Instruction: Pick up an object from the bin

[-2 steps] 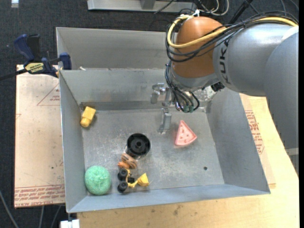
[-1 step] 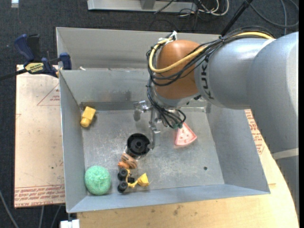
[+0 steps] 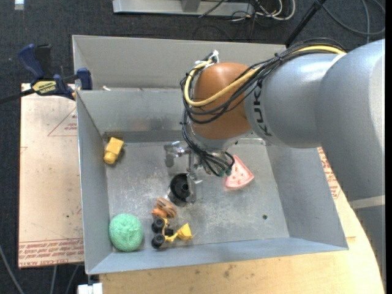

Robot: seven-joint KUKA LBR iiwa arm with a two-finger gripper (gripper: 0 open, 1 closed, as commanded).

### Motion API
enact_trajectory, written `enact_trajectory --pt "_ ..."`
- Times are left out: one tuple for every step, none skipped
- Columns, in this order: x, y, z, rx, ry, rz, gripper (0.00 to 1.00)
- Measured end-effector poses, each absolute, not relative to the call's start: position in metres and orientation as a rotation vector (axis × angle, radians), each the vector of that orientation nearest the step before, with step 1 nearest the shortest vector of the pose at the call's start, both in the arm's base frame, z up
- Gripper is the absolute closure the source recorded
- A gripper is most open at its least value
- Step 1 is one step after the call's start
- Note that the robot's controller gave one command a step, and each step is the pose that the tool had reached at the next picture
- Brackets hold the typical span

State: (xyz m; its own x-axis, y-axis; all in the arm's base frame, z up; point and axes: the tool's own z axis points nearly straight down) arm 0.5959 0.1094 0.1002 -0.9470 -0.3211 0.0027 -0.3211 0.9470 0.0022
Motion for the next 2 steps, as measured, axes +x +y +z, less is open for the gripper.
enact_trajectory --pt "0.6 0.118 0.107 0.85 -3.031 -0.001 0.0" --pt "0.584 0.114 0.07 1.128 -2.93 -0.002 0.0"
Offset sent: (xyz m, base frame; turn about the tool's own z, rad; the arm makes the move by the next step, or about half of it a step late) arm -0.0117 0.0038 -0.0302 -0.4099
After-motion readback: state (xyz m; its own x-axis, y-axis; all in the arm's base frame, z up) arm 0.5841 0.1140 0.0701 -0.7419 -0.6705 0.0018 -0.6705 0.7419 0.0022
